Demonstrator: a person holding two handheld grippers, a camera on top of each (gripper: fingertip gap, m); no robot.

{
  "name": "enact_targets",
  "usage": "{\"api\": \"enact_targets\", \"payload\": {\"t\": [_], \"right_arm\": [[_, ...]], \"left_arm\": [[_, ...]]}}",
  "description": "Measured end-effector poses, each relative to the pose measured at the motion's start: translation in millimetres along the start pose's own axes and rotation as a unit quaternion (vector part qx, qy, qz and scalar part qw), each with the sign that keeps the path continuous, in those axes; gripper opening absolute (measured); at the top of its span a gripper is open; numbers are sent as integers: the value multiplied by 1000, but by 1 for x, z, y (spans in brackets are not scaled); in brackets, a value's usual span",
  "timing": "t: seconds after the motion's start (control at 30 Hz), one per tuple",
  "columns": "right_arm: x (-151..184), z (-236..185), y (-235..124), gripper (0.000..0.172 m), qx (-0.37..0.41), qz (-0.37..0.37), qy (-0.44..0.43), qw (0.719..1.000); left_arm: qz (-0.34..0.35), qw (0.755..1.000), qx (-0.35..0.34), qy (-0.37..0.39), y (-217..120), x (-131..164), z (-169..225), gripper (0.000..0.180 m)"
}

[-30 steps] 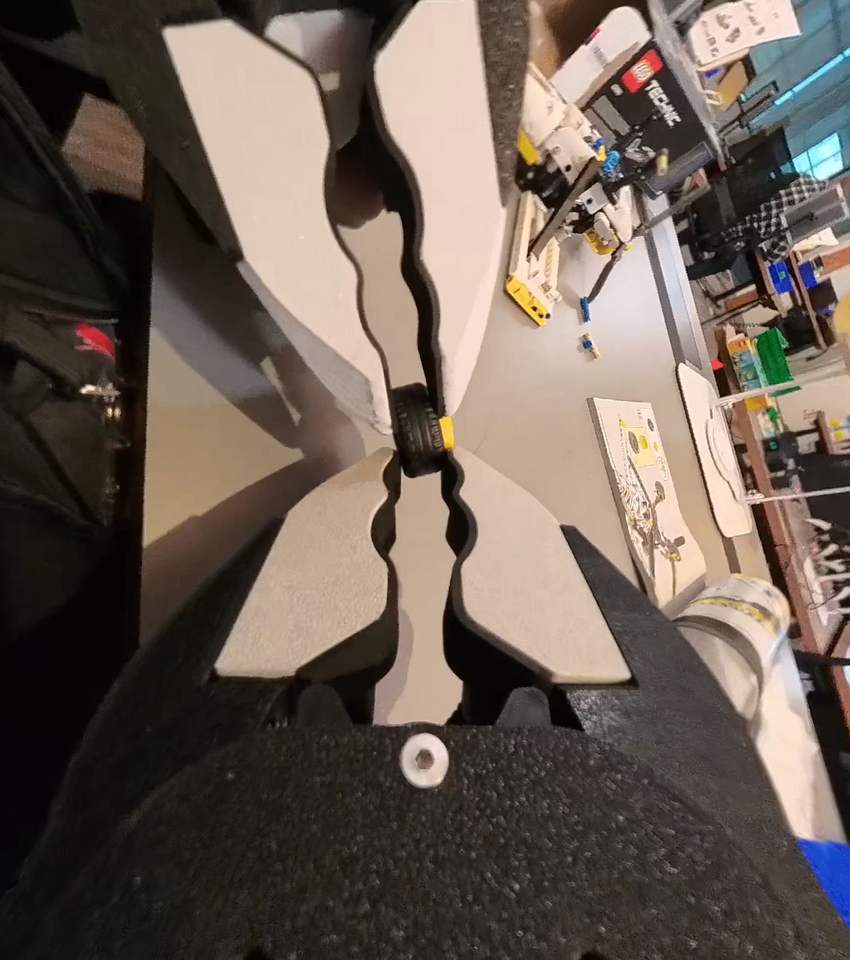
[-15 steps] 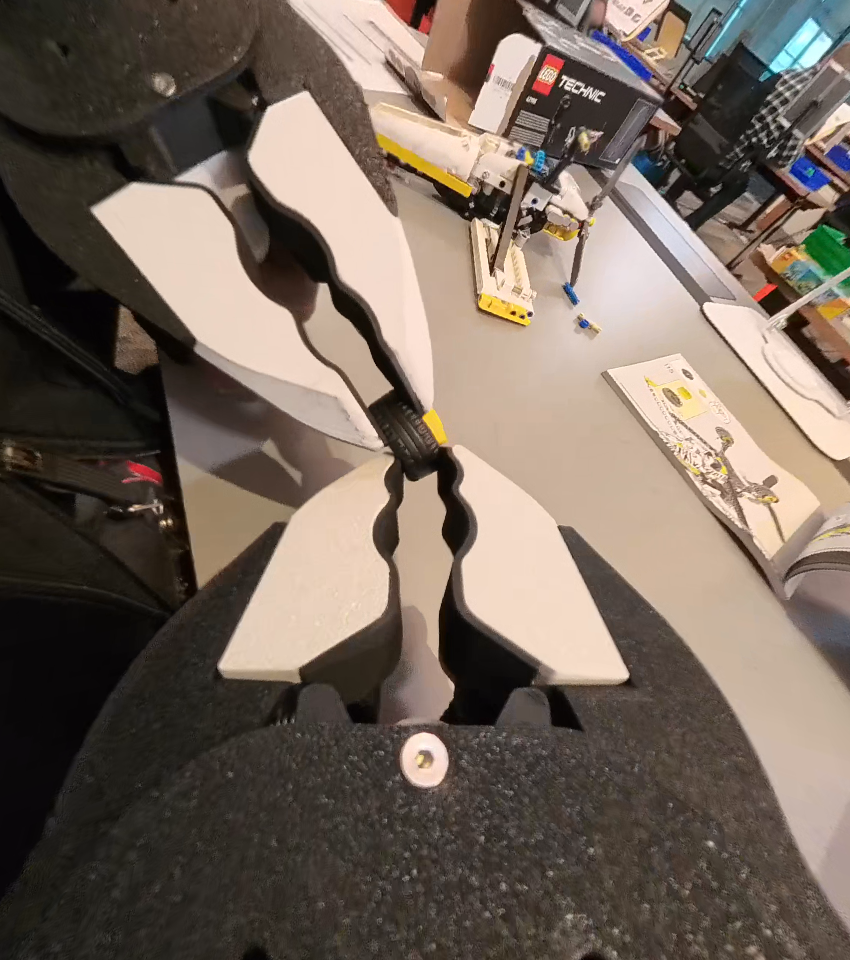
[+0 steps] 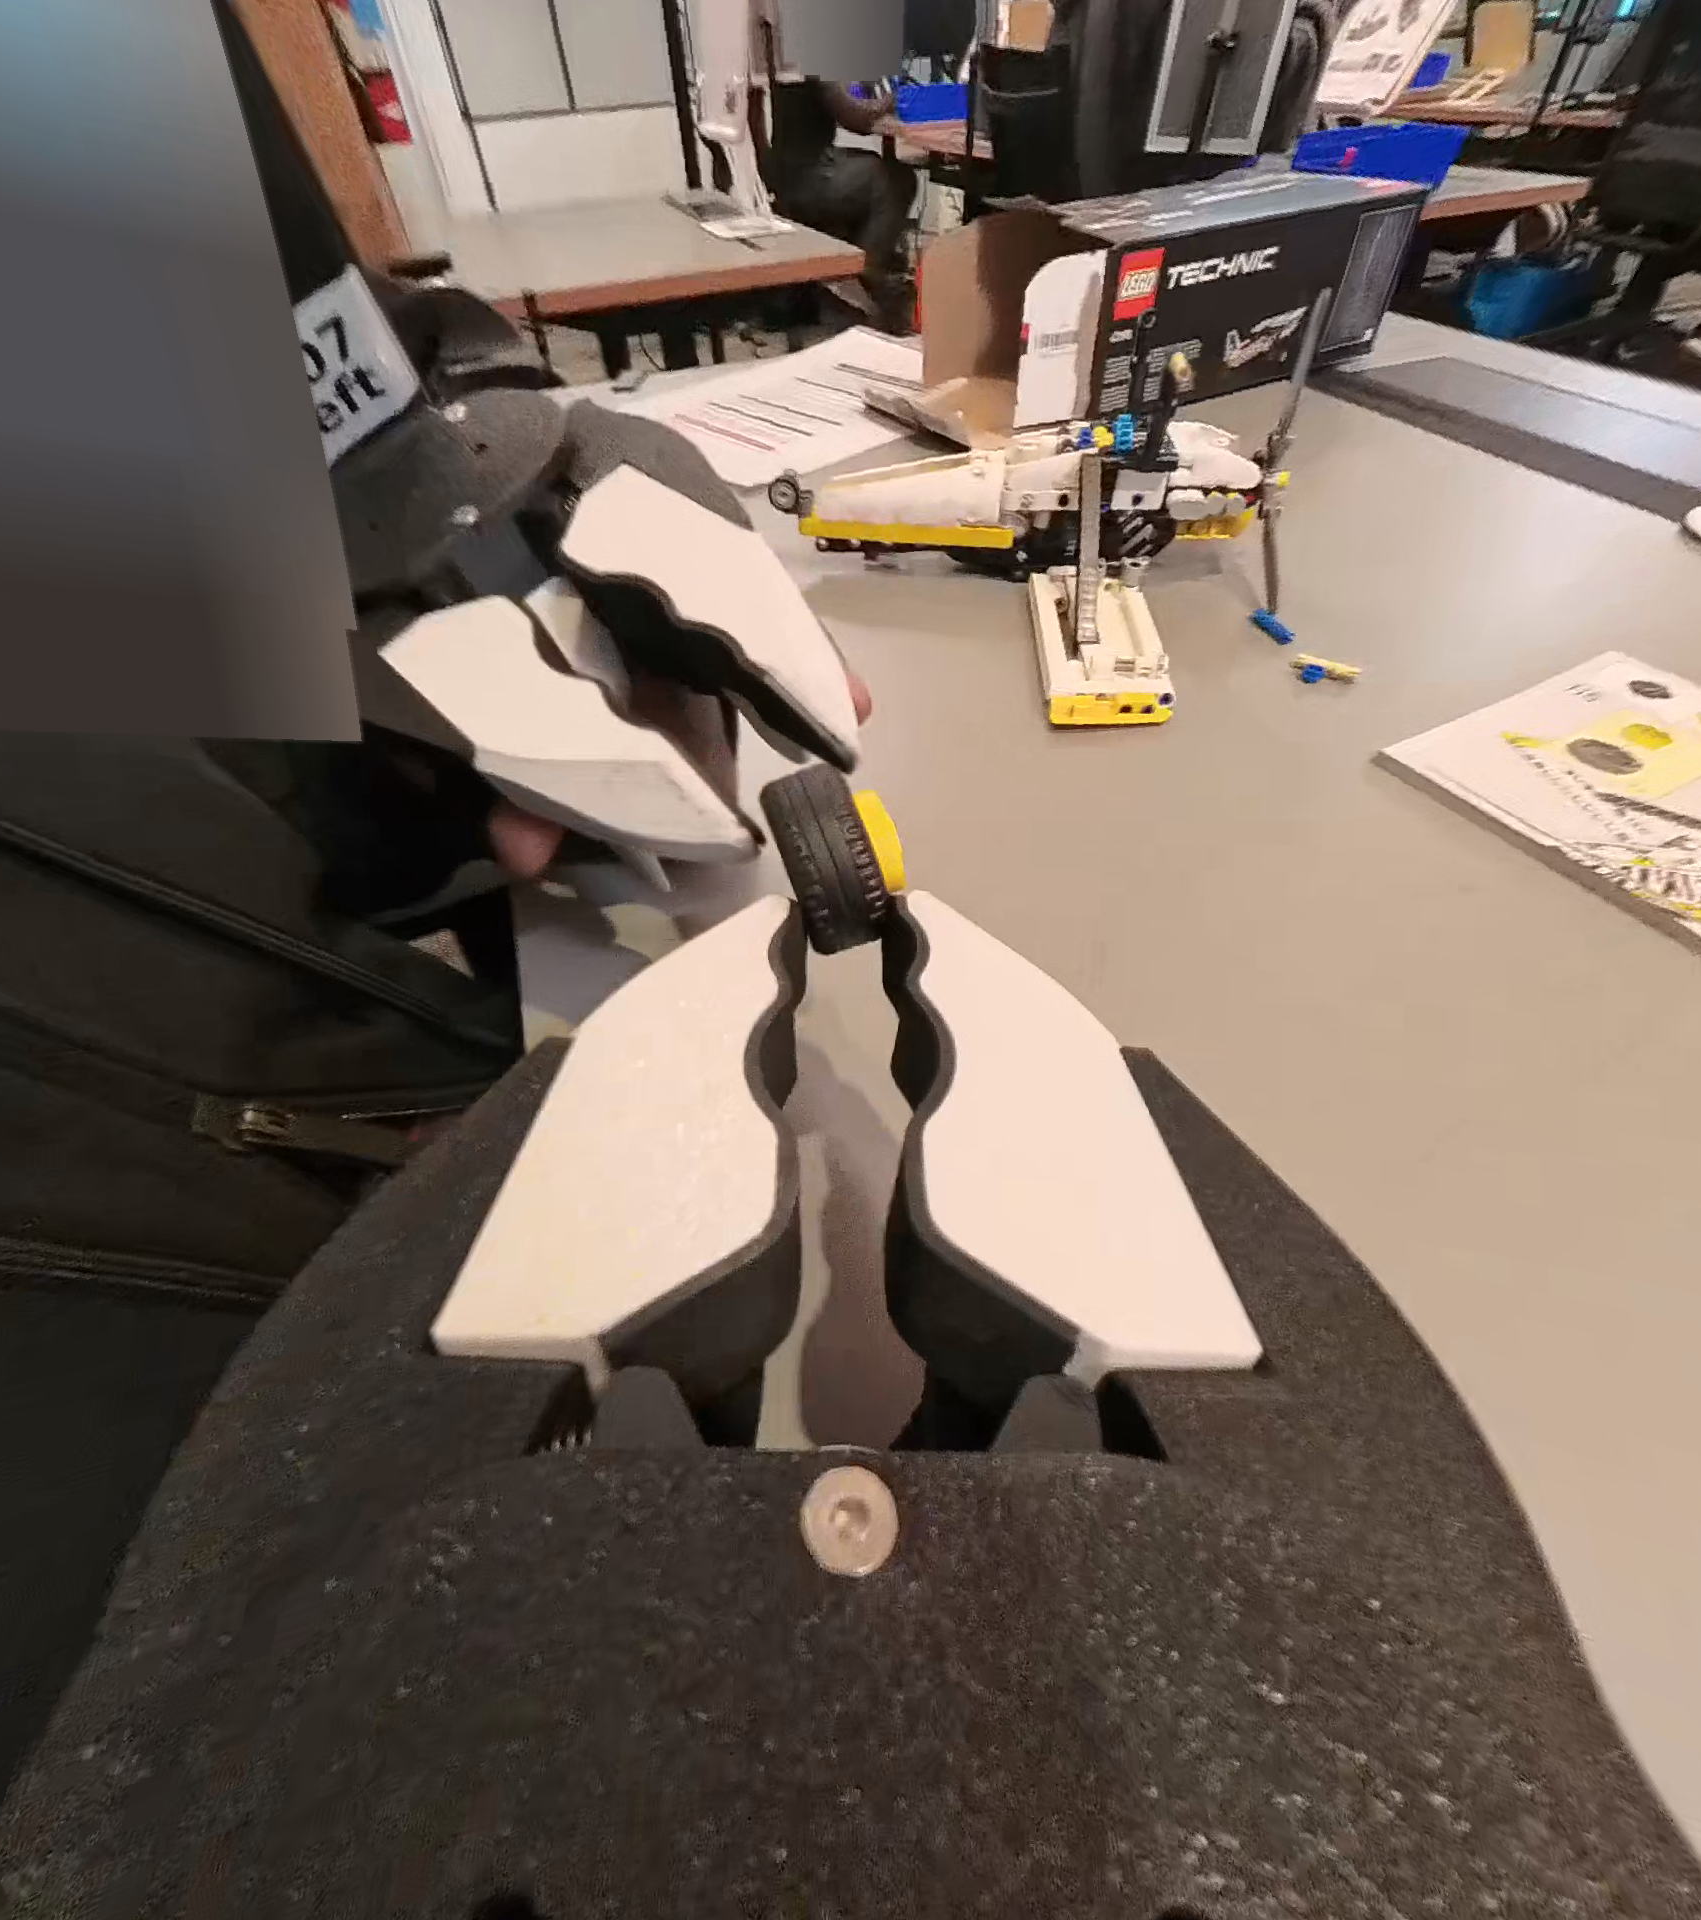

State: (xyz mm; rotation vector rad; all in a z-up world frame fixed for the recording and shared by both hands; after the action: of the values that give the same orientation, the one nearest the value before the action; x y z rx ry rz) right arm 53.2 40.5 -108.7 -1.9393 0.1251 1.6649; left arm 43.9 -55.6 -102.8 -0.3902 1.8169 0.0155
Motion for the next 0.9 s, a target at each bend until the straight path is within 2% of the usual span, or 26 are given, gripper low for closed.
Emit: {"api": "enact_targets", "payload": {"t": [0.17, 0.3, 0.4, 0.53, 0.67, 0.9], "right_arm": [[-1, -3, 3, 14, -33, 1, 21, 999], [-1, -1, 4, 14, -22, -3, 22, 1000], [1, 2, 4, 15, 16, -10, -11, 1000], [-2, 3, -2, 15, 66, 16, -50, 996], [-9, -3, -11, 10, 69, 67, -81, 992], [-9, -5, -10, 13, 94, 49, -138, 985]], "left_arm": [[-6, 1000, 5, 1, 3, 0, 2, 21], [-13, 1000, -10, -5, 6, 0, 1, 15], [-36, 999, -20, -19, 9, 3, -1, 14], [-37, 997, -44, -44, 7, 2, -6, 14], [-36, 998, -34, -49, 6, 3, -6, 14], [-29, 998, -7, -53, 5, 2, -4, 14]]}}
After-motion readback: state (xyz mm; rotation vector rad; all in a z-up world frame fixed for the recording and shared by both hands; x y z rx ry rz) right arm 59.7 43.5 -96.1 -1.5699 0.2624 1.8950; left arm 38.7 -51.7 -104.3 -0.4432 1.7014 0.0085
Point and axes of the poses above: each gripper's, where its closed fingertips meet, y out along the fingers, x out of its underside, z = x × y across the jaws, the point moved 5 cm from there along -y, back along the fingers, and after that the axes turned 6 degrees about -z, right-handed, at the moved point
